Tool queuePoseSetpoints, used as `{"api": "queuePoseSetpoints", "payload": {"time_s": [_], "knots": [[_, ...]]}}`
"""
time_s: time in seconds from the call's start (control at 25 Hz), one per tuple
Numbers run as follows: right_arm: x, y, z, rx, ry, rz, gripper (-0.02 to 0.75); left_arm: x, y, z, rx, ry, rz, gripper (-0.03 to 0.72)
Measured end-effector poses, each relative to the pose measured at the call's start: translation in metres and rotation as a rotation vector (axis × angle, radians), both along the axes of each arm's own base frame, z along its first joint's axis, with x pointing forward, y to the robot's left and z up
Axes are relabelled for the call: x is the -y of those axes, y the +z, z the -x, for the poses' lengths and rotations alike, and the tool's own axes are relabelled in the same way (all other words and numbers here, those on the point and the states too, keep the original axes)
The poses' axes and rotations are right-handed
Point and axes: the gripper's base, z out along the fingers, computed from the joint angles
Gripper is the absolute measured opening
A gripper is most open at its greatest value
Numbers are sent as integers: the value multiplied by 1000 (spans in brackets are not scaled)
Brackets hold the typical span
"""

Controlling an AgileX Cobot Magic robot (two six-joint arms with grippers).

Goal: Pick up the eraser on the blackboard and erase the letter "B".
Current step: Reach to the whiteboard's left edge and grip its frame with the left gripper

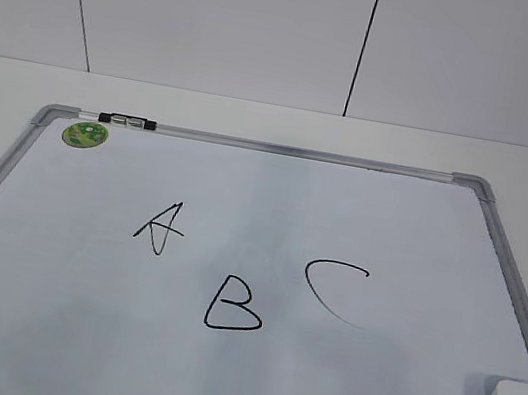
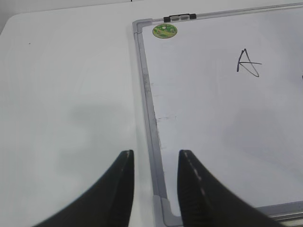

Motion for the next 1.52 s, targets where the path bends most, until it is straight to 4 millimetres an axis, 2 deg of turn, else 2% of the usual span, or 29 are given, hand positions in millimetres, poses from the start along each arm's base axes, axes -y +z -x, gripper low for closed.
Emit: {"api": "queuePoseSetpoints", "payload": {"time_s": [0.76, 0.84, 1.0, 1.12, 1.44, 1.52], "knots": [[0, 0, 0, 0, 0, 0, 593, 0, 0, 0, 0, 0, 0, 245], [0, 0, 0, 0, 0, 0, 593, 0, 0, 0, 0, 0, 0, 273], [0, 0, 0, 0, 0, 0, 593, 0, 0, 0, 0, 0, 0, 413], [0, 0, 0, 0, 0, 0, 593, 0, 0, -1, -3, 0, 0, 483], [-1, 0, 0, -1, 4, -5, 593, 0, 18, -12, 25, 5, 5, 505], [-2, 6, 2, 13, 18, -18, 593, 1, 24, -17, 31, 7, 6, 505]]}}
